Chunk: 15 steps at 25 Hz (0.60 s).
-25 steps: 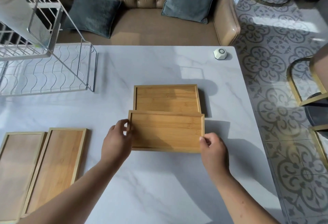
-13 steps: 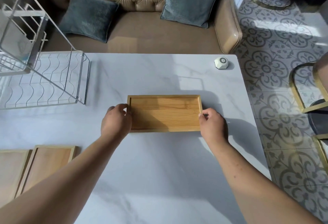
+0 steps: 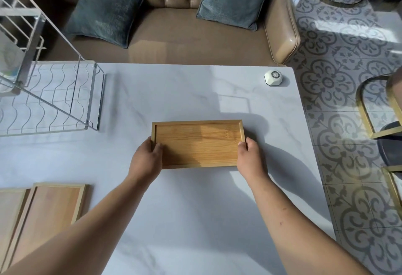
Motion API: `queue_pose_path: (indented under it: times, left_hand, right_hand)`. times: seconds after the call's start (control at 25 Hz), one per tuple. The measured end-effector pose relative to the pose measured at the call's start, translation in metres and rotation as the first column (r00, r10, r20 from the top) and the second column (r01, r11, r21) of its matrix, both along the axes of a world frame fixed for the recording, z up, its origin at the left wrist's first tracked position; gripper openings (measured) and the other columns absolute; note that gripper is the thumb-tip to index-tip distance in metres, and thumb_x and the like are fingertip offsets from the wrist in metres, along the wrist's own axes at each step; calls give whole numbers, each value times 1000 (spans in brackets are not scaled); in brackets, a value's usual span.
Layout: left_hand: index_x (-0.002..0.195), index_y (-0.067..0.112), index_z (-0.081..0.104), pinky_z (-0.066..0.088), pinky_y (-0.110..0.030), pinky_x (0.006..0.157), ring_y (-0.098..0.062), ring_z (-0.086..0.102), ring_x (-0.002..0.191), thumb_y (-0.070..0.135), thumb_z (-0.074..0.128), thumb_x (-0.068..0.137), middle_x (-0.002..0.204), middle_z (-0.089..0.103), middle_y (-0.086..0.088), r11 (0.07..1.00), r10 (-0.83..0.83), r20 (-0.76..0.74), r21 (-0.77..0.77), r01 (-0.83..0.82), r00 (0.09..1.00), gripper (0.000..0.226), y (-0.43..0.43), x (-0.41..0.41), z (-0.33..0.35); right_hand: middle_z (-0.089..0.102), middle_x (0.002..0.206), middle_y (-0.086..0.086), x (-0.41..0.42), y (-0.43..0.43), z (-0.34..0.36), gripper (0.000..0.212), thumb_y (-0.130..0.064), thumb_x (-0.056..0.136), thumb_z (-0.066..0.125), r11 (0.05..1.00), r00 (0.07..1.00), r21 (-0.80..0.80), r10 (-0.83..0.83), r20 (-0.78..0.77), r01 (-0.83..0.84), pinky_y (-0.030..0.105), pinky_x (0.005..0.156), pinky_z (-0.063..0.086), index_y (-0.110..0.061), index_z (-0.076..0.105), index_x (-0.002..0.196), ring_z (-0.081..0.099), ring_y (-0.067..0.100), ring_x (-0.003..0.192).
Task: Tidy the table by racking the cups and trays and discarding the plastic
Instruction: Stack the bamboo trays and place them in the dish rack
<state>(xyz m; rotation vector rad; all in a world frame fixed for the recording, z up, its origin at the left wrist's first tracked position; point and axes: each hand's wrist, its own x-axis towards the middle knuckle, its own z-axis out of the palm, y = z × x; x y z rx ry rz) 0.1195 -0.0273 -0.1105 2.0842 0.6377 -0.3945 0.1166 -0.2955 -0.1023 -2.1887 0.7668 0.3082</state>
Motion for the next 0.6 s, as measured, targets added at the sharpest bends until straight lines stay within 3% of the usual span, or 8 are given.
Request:
queue_pose_path:
  times: [0.08, 0.16, 0.36, 0.48, 0.56, 0.6]
  left_hand:
    - [102, 34, 65, 48, -35, 77, -15, 64, 101, 32, 47, 100, 104, 70, 13, 986, 96, -1, -140, -95, 995, 18, -5, -5, 1]
    - [104, 36, 66, 47, -32, 77, -8, 63, 102, 31, 47, 99, 106, 70, 16, 967, 149, 7, -211, -145, 989, 21, -6, -6, 0]
    - [97, 38, 63, 49, -35, 79, -15, 62, 102, 29, 44, 94, 104, 69, 11, 967, 123, 8, -224, -118, 992, 21, -7, -7, 3]
    - [97, 44, 61, 50, -34, 80, -20, 63, 108, 32, 45, 93, 108, 68, 16, 977, 71, 5, -202, -68, 997, 20, 0, -6, 6]
    - [121, 43, 61, 52, -35, 87, -22, 63, 119, 39, 51, 93, 125, 67, 15, 993, -3, 5, -114, 4, 1000, 30, 11, -11, 5]
    - [139, 37, 53, 53, -40, 95, -22, 61, 126, 42, 55, 94, 138, 62, 10, 999, -43, 7, -13, 43, 999, 45, 18, -17, 4]
  right_hand:
    - [64, 78, 3, 0, 6, -5, 27, -28, 104, 42, 997, 998, 36, -63, 3, 63, 38, 69, 48, -12, 64, 103, 58, 31, 76]
    - [59, 73, 0, 0, 8, -7, 27, -27, 104, 41, 993, 994, 42, -110, -1, 110, 35, 64, 43, -11, 62, 100, 54, 29, 71]
    - [66, 86, 8, -1, 7, -3, 27, -18, 101, 36, 998, 998, 27, -58, -13, 58, 39, 68, 48, -9, 62, 103, 55, 31, 76]
    - [72, 106, 13, -1, 1, 3, 31, -12, 101, 35, 1000, 999, 11, 19, -44, -19, 43, 80, 54, -12, 64, 114, 63, 35, 89]
    - [66, 131, 13, -4, 2, 7, 38, -14, 102, 41, 994, 996, -71, 83, -42, -85, 43, 92, 53, -16, 57, 137, 62, 35, 110]
    - [59, 143, 11, -9, 5, 9, 46, -16, 102, 47, 978, 991, -165, 131, 7, -128, 43, 100, 50, -18, 49, 148, 57, 34, 124]
